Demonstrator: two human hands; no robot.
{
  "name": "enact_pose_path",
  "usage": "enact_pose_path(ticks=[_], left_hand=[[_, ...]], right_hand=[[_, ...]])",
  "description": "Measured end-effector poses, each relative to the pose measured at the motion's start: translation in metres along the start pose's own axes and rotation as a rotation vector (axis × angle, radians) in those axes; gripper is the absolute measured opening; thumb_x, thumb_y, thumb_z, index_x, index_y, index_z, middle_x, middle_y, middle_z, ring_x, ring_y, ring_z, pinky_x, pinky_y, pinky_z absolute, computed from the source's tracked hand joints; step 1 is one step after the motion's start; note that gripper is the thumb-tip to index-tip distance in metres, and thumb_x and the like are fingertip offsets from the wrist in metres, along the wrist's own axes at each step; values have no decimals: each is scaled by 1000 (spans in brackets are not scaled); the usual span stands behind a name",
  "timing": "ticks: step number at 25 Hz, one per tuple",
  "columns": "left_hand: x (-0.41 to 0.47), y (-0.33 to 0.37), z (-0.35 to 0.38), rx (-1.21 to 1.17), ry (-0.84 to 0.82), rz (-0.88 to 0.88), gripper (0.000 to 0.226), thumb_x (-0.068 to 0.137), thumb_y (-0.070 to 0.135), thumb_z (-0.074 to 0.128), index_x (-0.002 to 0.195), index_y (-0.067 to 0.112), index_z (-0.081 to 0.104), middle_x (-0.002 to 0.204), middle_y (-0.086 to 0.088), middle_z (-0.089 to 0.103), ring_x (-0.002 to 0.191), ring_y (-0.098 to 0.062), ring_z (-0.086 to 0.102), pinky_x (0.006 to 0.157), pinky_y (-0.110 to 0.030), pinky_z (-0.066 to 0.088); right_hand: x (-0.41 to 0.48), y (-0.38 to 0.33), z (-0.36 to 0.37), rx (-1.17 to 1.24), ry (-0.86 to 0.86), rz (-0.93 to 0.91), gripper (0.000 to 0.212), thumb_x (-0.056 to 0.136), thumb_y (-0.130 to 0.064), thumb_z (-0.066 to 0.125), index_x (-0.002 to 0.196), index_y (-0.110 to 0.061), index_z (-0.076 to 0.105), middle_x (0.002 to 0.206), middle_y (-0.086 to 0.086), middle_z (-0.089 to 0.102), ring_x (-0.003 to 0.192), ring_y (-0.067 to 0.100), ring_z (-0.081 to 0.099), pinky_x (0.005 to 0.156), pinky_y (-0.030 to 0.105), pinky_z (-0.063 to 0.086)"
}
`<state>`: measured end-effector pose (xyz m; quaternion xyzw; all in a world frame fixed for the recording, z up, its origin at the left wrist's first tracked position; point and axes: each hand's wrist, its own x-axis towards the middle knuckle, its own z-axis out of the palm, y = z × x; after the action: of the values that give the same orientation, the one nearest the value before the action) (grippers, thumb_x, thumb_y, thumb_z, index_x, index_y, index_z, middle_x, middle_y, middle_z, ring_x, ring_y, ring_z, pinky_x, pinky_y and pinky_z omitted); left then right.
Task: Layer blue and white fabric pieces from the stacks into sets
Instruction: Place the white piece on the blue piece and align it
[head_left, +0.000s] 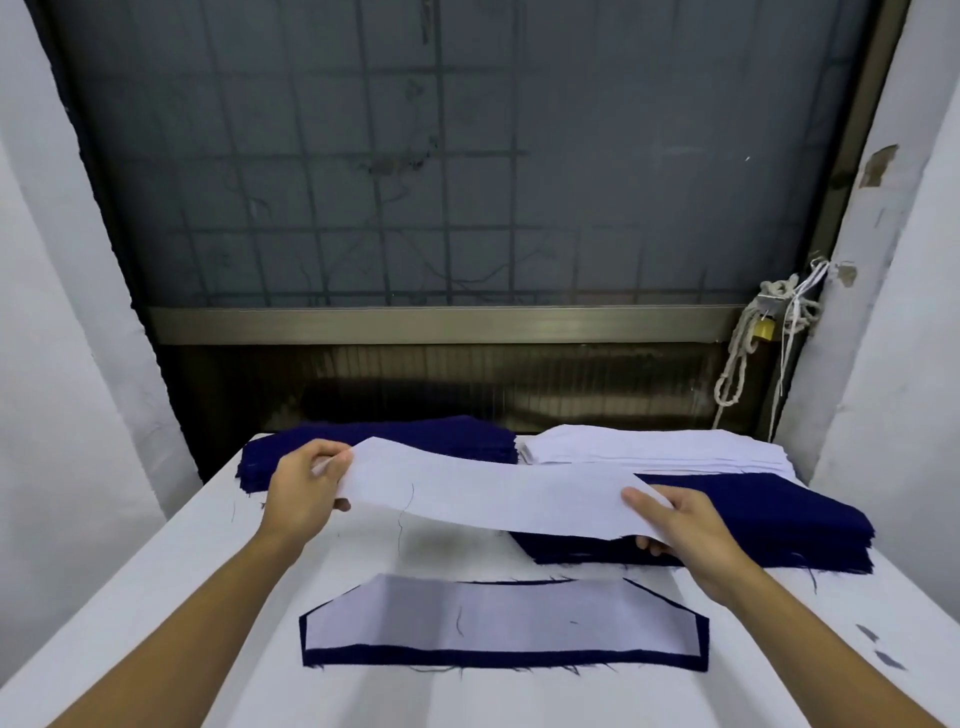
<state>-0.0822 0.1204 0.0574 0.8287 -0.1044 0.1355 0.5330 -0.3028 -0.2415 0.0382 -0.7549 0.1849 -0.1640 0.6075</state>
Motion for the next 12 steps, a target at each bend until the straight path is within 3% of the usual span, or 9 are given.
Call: enact_pose_path(ticks=[5, 8, 10, 12], left_hand=[[-41, -41, 1, -17, -85, -58, 11, 102, 25, 61, 95, 21, 69, 96, 6, 69, 49, -21, 64, 51, -28, 55], [-63, -59, 5, -3, -112, -67, 11, 101, 21, 62, 93, 24, 68, 97, 11, 71, 68, -17, 66, 52, -23, 52], [-76, -68, 7, 57, -131, -46, 11, 101, 21, 62, 93, 27, 67, 96, 16, 71, 84, -8, 65, 64, -18, 48], [-86, -75, 8, 100, -145, -34, 9, 100, 21, 63, 95, 28, 65, 90, 13, 72, 84, -3, 64, 70, -14, 45]], right_hand=[[-26, 35, 7, 53, 102, 86, 34, 94, -35, 70, 77, -5, 69, 68, 5, 63, 57, 19, 58, 49, 30, 43], [-36, 52, 9, -44, 164, 65, 39, 93, -36, 71, 67, -9, 63, 62, 5, 56, 58, 14, 55, 54, 33, 46], [-41, 60, 10, -171, 211, 10, 46, 93, -35, 70, 55, -19, 50, 55, 0, 45, 53, 9, 44, 58, 32, 38], [-44, 65, 12, -266, 254, -16, 50, 93, -34, 70, 54, -23, 42, 52, -7, 40, 50, 6, 38, 57, 31, 33]])
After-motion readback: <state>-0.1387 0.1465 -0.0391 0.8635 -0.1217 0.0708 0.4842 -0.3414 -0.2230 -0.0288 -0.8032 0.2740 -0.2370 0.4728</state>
